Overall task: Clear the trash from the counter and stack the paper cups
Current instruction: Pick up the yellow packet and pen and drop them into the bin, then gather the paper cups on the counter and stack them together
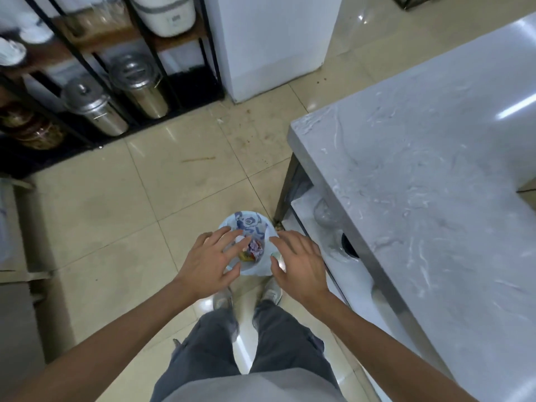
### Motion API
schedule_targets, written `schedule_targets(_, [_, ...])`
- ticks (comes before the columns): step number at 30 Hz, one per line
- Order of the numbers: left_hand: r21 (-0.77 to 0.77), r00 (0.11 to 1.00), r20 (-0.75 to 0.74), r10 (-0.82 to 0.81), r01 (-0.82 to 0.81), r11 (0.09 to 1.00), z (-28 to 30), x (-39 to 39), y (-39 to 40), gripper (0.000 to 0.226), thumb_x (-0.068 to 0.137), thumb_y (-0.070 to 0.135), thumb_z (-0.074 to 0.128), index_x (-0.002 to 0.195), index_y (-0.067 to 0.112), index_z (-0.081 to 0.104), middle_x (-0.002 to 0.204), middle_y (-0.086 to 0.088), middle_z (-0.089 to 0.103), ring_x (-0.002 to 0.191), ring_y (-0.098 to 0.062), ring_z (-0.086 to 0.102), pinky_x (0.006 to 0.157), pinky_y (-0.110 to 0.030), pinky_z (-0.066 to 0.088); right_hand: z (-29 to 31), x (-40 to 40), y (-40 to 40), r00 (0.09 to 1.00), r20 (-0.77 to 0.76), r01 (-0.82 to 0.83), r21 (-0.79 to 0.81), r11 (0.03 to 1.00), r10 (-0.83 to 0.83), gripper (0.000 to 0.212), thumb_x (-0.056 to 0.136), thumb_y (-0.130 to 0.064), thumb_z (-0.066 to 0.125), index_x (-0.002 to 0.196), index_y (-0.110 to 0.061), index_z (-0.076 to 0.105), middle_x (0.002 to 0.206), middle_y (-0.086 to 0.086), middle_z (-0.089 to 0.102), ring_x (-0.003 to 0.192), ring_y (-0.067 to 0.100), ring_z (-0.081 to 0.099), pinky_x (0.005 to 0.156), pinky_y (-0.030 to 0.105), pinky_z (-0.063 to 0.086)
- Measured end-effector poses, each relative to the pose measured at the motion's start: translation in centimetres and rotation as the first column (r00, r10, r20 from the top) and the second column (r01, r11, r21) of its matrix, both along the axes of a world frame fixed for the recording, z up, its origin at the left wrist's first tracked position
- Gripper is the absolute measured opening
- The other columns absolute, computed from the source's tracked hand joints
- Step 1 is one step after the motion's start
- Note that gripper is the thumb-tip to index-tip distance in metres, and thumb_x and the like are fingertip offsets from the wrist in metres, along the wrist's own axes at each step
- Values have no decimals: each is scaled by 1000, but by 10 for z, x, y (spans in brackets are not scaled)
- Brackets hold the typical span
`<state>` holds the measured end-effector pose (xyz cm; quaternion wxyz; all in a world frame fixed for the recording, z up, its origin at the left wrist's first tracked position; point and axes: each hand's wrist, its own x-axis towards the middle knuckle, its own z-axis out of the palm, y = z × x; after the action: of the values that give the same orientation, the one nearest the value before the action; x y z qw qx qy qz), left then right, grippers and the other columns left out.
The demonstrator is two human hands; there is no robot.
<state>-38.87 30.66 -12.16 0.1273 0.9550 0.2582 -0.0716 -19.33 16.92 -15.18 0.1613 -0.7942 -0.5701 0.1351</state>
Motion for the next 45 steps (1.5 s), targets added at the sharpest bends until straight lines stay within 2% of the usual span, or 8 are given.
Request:
schedule_targets(5, [31, 995, 44, -85, 84, 996, 26, -6, -12, 55, 91, 45, 41, 140, 24, 57, 143, -2, 59, 136, -28, 52, 101, -42, 49, 21, -11, -31, 993, 38, 113, 55, 992, -115, 37, 89, -38, 57, 126, -33, 62, 132, -2, 64, 120, 23, 61, 100, 42, 48])
schedule_targets(13, [47, 951, 206, -232, 228, 973, 59, -3, -35, 50, 93, 41, 49, 138, 24, 60, 135, 0, 63, 123, -25, 60, 90, -38, 52, 61, -37, -88, 935, 104, 313, 204, 928, -338, 41, 85, -37, 65, 125, -33, 59, 128, -6, 64, 116, 18, 58, 93, 37, 49])
schedule_targets(18, [54, 915, 242, -322, 319, 946, 76, 14, -53, 51, 93, 39, 52, 142, 27, 54, 139, 2, 58, 127, -20, 54, 90, -40, 51, 95, -42, -130, 877, 108, 436, 234, 869, -469, 39, 87, -36, 64, 125, -29, 65, 125, -2, 68, 113, 24, 64, 91, 44, 54])
schedule_targets(28, [135, 731, 399, -553, 550, 824, 109, 64, -105, 50, 95, 39, 54, 143, 25, 53, 138, 2, 57, 131, -20, 50, 99, -40, 50, 139, -37, -222, 721, 97, 630, 322, 707, -687, 43, 87, -36, 69, 129, -28, 62, 125, -3, 64, 115, 23, 61, 91, 40, 51])
schedule_targets(35, [205, 613, 379, -693, 675, 709, 140, 128, -147, 50, 96, 41, 49, 144, 27, 52, 141, 5, 55, 134, -17, 46, 100, -35, 43, 170, -16, -285, 590, 107, 734, 340, 587, -800, 46, 88, -35, 71, 132, -24, 62, 127, 2, 64, 118, 28, 61, 91, 42, 51])
schedule_targets(38, [209, 561, 370, -741, 727, 654, 153, 166, -170, 49, 97, 37, 54, 145, 26, 51, 146, 2, 53, 139, -21, 45, 107, -40, 41, 185, 0, -312, 546, 115, 764, 338, 549, -830, 46, 91, -39, 66, 134, -25, 60, 129, 2, 63, 121, 27, 59, 94, 43, 51])
schedule_targets(42, [221, 497, 367, -787, 775, 592, 172, 221, -208, 52, 95, 39, 41, 144, 23, 53, 146, 0, 54, 138, -23, 46, 104, -41, 44, 204, 33, -349, 496, 107, 793, 350, 499, -862, 47, 92, -40, 64, 136, -25, 57, 129, 2, 63, 119, 26, 58, 95, 43, 51])
schedule_targets(45, [238, 444, 356, -822, 808, 539, 184, 268, -233, 50, 94, 25, 58, 143, 22, 54, 145, -3, 54, 138, -26, 46, 101, -43, 47, 218, 64, -379, 466, 111, 804, 362, 472, -878, 49, 91, -39, 67, 136, -24, 57, 128, 1, 64, 116, 26, 59, 94, 42, 51])
